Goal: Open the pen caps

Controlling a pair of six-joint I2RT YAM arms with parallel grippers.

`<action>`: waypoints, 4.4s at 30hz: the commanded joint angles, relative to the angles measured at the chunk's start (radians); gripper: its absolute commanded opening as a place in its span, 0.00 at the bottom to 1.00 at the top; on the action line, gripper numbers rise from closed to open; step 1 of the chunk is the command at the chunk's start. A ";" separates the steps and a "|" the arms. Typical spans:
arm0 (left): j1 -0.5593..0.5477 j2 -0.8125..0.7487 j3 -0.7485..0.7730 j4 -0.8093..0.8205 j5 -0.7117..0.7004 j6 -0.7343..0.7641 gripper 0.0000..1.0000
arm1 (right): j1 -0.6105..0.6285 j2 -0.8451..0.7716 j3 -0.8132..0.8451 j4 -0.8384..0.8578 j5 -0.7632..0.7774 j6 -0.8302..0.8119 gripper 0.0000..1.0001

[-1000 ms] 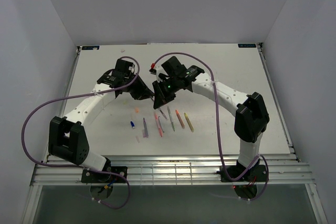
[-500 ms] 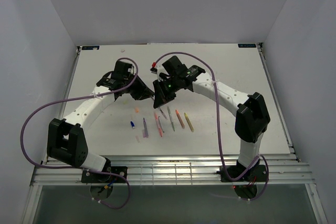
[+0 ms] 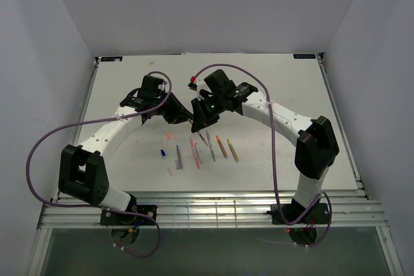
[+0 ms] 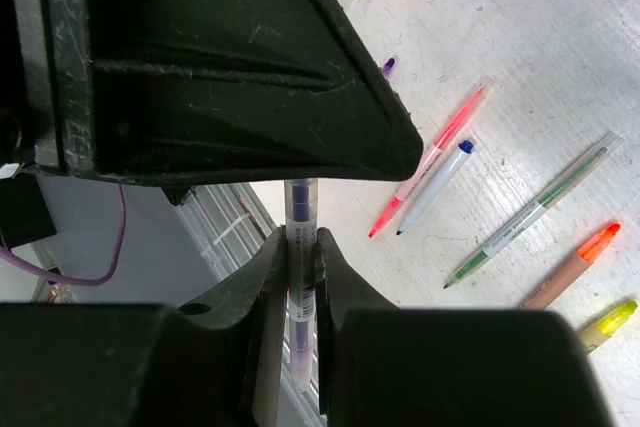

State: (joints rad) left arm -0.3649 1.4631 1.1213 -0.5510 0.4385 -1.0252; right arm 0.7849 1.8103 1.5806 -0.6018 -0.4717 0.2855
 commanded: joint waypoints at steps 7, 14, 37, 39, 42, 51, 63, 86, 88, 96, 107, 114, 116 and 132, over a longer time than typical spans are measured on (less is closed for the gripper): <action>-0.026 0.000 -0.021 -0.007 0.184 0.040 0.00 | -0.027 -0.022 0.024 0.119 0.002 -0.095 0.08; -0.063 -0.015 -0.015 -0.010 0.137 0.030 0.00 | -0.023 0.067 0.162 0.065 -0.004 -0.072 0.08; -0.028 -0.016 0.109 -0.067 -0.012 0.034 0.89 | -0.018 -0.052 -0.067 0.116 -0.022 -0.065 0.08; -0.003 -0.035 0.104 -0.067 -0.029 0.033 0.90 | -0.018 -0.055 -0.076 0.112 -0.021 -0.063 0.08; 0.047 -0.085 0.091 -0.078 -0.052 0.034 0.95 | -0.019 -0.052 -0.090 0.103 -0.012 -0.062 0.08; 0.084 -0.249 0.037 -0.066 -0.075 0.152 0.77 | -0.151 -0.003 -0.031 0.076 0.013 0.091 0.08; -0.066 -0.323 -0.189 0.286 0.126 0.077 0.80 | -0.205 0.029 0.047 0.315 -0.235 0.426 0.08; -0.097 -0.215 -0.153 0.332 0.114 0.071 0.48 | -0.193 -0.074 -0.180 0.634 -0.292 0.692 0.08; -0.100 -0.214 -0.155 0.332 0.114 0.071 0.45 | -0.194 -0.074 -0.182 0.631 -0.282 0.692 0.08; -0.106 -0.225 -0.181 0.346 0.117 0.050 0.26 | -0.193 -0.066 -0.182 0.634 -0.271 0.702 0.08; -0.106 -0.225 -0.218 0.338 0.155 0.043 0.00 | -0.242 -0.045 -0.163 0.629 -0.206 0.685 0.08; -0.108 -0.242 -0.291 0.372 0.258 0.057 0.00 | -0.328 0.053 -0.004 0.625 -0.183 0.722 0.08; -0.111 -0.271 -0.311 0.375 0.269 0.063 0.00 | -0.346 0.078 0.025 0.626 -0.196 0.747 0.08; -0.112 -0.399 -0.443 0.375 0.304 0.076 0.00 | -0.406 0.141 0.059 0.603 -0.143 0.739 0.08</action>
State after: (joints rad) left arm -0.4404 1.1328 0.7265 0.0227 0.5018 -0.9878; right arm 0.5442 1.9247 1.5578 -0.1307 -0.9325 1.0115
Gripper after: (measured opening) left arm 0.132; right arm 0.171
